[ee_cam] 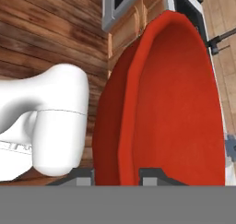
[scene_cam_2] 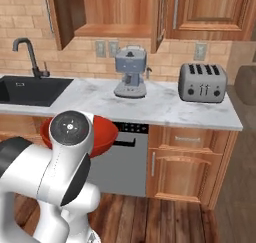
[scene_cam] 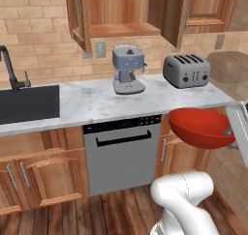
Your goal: Pick up the bowls from the cabinet and place each bowl in front of a stool on the dining counter.
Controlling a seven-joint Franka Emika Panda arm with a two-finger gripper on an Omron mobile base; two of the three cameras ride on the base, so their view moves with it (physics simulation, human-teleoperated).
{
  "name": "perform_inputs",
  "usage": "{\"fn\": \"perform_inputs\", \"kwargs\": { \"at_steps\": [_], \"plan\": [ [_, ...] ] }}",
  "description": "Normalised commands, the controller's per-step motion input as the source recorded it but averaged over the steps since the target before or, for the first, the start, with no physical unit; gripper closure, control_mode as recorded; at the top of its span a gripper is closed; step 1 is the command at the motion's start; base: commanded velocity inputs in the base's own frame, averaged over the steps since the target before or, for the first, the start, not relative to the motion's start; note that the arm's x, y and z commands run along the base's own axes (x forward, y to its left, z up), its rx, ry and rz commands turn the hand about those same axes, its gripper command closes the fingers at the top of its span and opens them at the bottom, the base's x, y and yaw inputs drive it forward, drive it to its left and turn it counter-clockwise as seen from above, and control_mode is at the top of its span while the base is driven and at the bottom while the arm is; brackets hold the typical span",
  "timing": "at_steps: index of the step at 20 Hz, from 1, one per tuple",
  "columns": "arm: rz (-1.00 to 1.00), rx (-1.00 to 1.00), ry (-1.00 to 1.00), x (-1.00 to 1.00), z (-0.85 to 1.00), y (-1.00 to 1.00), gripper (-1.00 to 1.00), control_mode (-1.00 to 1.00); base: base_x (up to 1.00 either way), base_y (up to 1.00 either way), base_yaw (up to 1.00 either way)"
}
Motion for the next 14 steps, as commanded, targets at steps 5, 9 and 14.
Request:
{"fn": "perform_inputs", "kwargs": {
  "at_steps": [5,9,14],
  "plan": [
    [0.0,0.0,0.0,0.0,0.0,0.0,1.0,1.0,-0.62,0.0,0.3],
    [0.0,0.0,0.0,0.0,0.0,0.0,1.0,1.0,-0.53,-0.08,0.41],
    [0.0,0.0,0.0,0.0,0.0,0.0,1.0,1.0,-0.44,-0.15,0.48]
  ]
}}
